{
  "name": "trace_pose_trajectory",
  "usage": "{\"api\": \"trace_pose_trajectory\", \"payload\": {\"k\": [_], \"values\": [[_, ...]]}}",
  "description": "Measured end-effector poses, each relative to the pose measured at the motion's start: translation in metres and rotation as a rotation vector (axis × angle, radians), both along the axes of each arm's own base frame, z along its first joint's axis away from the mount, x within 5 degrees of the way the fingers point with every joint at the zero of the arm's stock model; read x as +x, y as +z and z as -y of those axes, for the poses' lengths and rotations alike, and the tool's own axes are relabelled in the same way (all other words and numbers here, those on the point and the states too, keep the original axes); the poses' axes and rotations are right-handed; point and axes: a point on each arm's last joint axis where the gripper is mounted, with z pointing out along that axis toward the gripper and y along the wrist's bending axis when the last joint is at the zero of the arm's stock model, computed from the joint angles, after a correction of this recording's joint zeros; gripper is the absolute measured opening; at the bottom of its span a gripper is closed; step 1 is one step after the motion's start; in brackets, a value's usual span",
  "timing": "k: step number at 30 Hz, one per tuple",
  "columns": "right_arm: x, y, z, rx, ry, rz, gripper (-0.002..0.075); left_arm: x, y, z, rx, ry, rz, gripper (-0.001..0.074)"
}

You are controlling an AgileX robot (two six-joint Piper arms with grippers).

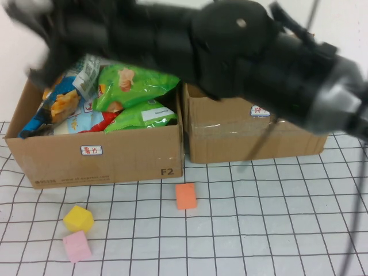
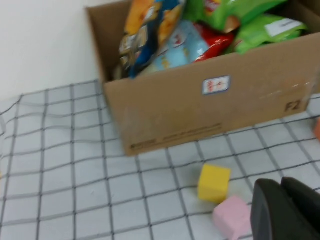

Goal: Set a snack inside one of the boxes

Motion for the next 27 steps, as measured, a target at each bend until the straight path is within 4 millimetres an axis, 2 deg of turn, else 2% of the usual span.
{"api": "trace_pose_trajectory", "payload": {"k": [4,8,11,14,17,21,24,27], "values": [[-0.009,-0.018,0.03,-0.21,0.019,-0.051,0.0,-0.004,-0.004,-0.005,0.004,0.04,-0.048,-0.0001],[-0.017,-0.028,0.07,-0.451,0.01,-0.237,0.0,-0.006,-0.007,-0.006,0.0,0.05,-0.086,-0.0001],[-0.023,-0.031,0.105,-0.686,-0.125,-0.381,0.0,-0.005,-0.005,-0.005,-0.014,0.038,-0.056,-0.0001],[-0.029,-0.039,0.136,-0.832,-0.311,-0.491,0.0,-0.005,-0.002,-0.003,-0.048,0.005,0.054,-0.0001],[-0.042,-0.052,0.161,-0.88,-0.438,-0.54,0.0,-0.007,-0.006,-0.001,-0.093,-0.033,0.166,-0.0001],[-0.071,-0.066,0.197,-0.834,-0.542,-0.538,0.0,-0.01,-0.023,-0.001,-0.129,-0.055,0.204,-0.0001],[-0.097,-0.088,0.225,-0.82,-0.604,-0.553,0.0,-0.012,-0.038,-0.002,-0.155,-0.048,0.189,-0.0001],[-0.122,-0.109,0.253,-0.795,-0.678,-0.581,0.0,-0.014,-0.042,-0.005,-0.154,-0.041,0.204,-0.0001]]}}
